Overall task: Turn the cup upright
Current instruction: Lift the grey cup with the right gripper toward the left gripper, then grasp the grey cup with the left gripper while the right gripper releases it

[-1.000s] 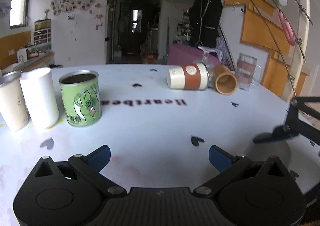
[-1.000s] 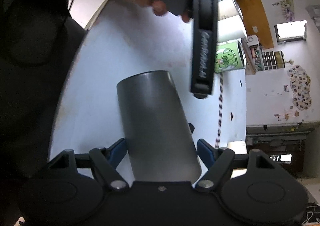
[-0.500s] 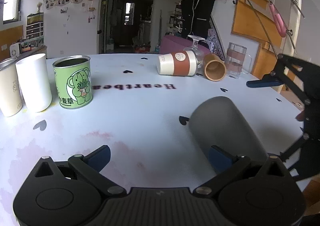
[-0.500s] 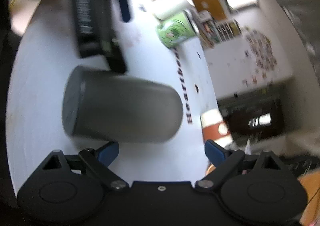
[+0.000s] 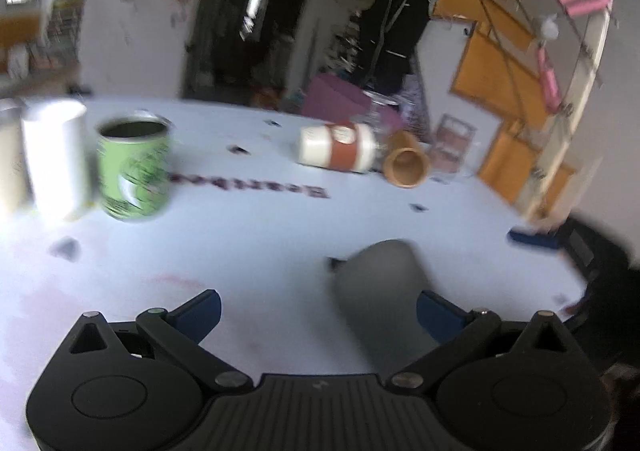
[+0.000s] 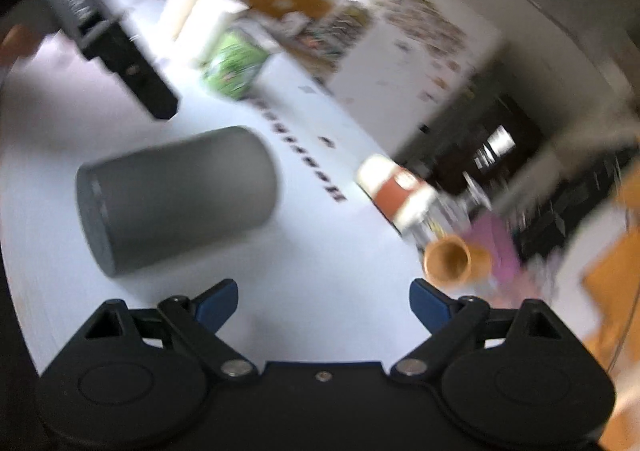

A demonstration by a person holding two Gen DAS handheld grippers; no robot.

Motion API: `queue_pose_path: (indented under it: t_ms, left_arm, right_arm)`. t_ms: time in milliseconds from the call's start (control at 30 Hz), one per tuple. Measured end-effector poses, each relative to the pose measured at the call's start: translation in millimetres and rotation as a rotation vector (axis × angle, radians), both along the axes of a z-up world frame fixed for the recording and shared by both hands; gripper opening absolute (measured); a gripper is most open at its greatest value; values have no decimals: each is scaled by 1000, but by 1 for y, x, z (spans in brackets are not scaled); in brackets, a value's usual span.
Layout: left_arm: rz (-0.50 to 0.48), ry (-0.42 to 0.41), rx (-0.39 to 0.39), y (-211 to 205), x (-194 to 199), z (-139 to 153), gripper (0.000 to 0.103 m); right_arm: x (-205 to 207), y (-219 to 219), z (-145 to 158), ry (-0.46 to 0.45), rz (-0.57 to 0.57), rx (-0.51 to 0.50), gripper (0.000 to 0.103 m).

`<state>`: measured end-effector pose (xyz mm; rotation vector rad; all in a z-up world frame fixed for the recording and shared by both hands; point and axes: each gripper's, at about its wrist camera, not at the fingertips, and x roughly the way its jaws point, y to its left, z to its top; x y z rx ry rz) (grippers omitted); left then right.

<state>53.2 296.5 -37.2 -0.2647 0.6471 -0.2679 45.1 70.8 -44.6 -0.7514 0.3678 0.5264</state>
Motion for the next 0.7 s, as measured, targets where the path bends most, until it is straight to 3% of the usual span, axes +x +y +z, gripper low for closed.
queue_pose_path:
  t_ms: [133,367,467,533,567,700]
  left_arm:
    - [-70,141,-132,-8,23,-1,94]
    - [-56,348,-179,-22,54,-15,91]
    - [-58,360,-147,-26,53,-17,90]
    - [-76,353,-120,-28,51,-18,82]
    - [-87,348,-107,-29,49,-19,72]
    - [-110,311,-78,-28,43,-19,70]
  right_arm:
    - [-1,-22,3,110,-127,279,93]
    - [-13,-37,-3,152,-181,515,93]
    - [-13,-46,-6,153,-198,560,93]
    - [-13,-46,-6,156,-202,575,93]
    - [-18,-50,-6,154,-206,578,93]
    - [-23,-48,-4,132,-208,582,93]
